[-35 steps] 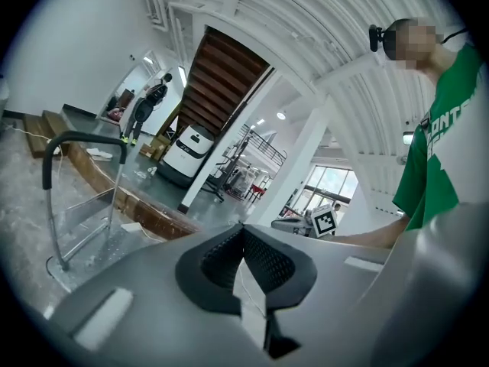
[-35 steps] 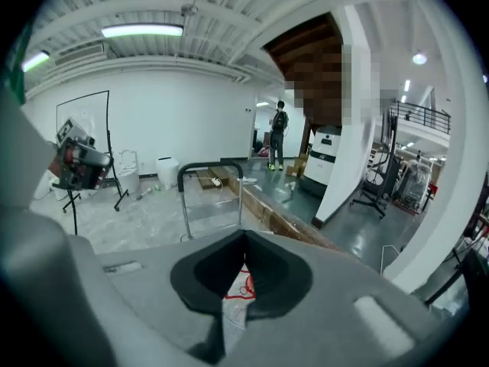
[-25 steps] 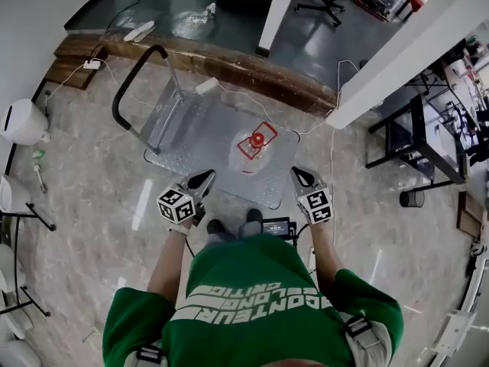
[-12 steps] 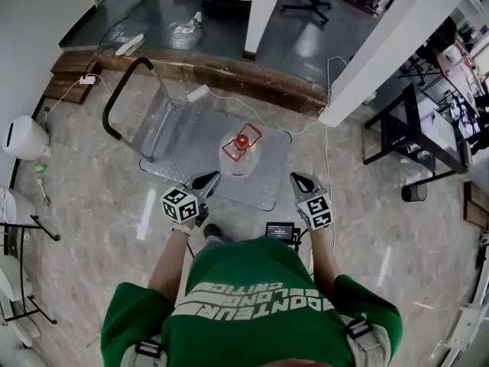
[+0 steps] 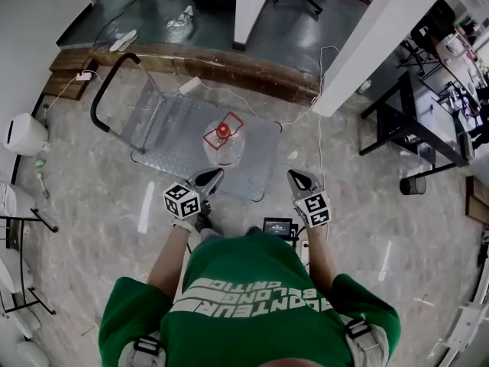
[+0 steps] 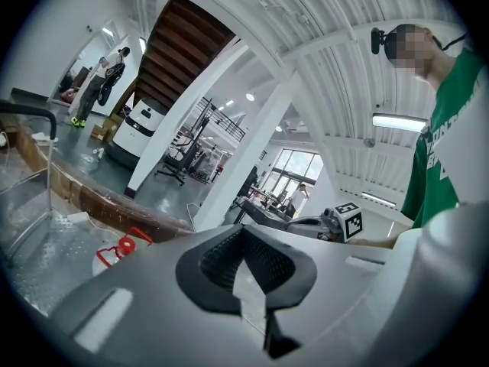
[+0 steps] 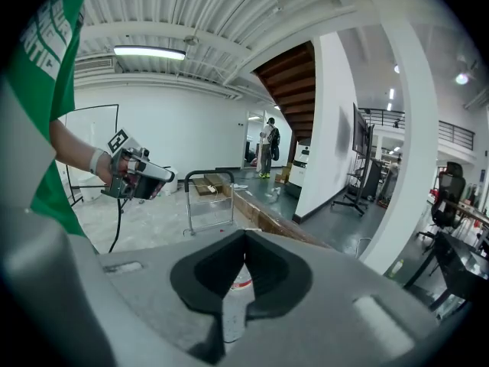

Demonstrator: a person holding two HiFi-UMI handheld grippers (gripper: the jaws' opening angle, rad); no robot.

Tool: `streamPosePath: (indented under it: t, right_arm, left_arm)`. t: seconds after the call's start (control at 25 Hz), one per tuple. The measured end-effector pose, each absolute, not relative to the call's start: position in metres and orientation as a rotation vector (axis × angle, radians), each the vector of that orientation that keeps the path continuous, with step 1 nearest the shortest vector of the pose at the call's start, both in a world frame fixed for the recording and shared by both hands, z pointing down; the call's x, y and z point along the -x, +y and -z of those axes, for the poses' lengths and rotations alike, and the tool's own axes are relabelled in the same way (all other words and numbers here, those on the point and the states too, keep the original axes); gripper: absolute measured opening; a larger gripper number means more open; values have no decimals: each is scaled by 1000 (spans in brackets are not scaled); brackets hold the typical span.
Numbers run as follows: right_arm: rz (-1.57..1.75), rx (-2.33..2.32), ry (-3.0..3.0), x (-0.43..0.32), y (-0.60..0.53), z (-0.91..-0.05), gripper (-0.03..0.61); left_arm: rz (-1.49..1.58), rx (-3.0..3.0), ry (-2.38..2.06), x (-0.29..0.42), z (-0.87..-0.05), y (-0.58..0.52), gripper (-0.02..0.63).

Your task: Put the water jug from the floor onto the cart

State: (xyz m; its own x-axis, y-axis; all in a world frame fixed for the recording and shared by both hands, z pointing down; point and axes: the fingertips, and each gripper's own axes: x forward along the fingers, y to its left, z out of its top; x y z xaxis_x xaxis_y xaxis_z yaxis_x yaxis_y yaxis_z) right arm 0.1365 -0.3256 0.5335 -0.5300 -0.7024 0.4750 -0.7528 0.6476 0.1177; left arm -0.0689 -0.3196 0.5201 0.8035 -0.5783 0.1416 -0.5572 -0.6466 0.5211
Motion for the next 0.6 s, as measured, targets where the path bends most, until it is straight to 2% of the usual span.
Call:
streamPosePath:
  t: [0.6]
  right_arm:
    - [-187, -1092, -2390, -197, -288, -553, -8]
  left_arm:
    - [45, -2414, -852, 0, -529, -277, 5]
